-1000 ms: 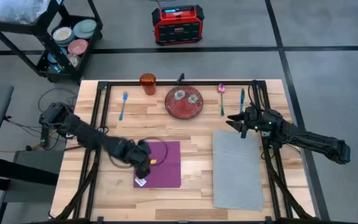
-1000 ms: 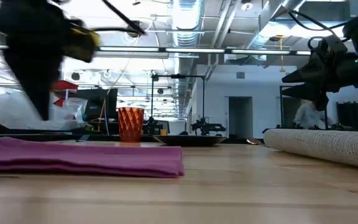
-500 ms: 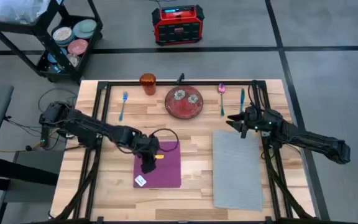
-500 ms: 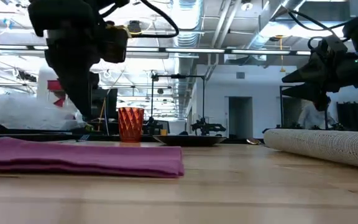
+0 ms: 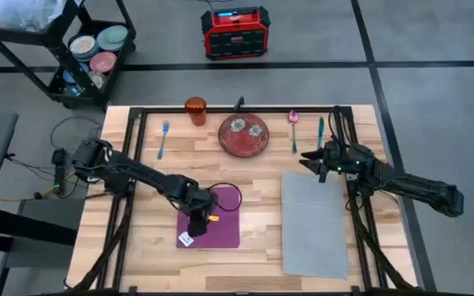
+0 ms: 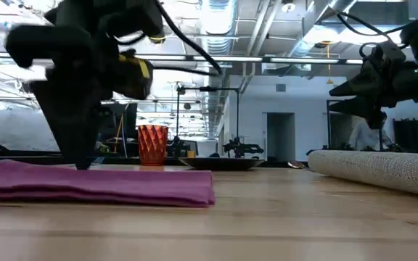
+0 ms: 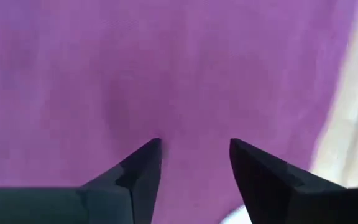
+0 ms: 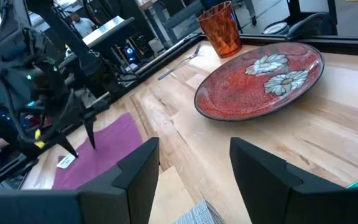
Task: Set table place
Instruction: Fold the purple table napkin
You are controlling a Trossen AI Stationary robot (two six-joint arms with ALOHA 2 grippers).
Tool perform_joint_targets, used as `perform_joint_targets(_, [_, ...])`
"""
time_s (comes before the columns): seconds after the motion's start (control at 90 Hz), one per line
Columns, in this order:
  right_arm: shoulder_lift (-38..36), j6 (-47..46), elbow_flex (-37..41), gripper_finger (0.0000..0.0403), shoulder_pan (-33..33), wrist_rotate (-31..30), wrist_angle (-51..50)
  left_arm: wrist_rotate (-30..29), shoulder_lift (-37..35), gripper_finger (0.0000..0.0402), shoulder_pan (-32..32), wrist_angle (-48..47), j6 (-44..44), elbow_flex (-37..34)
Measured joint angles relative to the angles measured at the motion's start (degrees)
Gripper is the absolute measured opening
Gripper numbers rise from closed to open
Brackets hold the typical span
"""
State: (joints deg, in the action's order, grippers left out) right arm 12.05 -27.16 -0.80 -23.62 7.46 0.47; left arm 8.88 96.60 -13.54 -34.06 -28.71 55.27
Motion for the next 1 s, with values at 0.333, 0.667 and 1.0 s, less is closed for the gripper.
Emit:
perform_joint_targets(0.333, [0.00, -1.67, 0.00, 0.0185, -0.02, 0.04, 0.00, -1.61, 3.58, 0.0177, -0.02, 0.18, 1.57, 1.55])
perform_joint_targets(0.667, [0.00, -1.88, 0.00, 0.0185, -0.02, 0.04, 0.00, -4.70, 3.73, 0.0031, 0.13, -0.57, 2.71, 1.36])
perform_joint_targets(1.0, [0.00, -1.88, 0.00, 0.0185, -0.04, 0.04, 0.00, -4.42, 2.88, 0.0001, 0.13, -1.30, -2.65, 1.35])
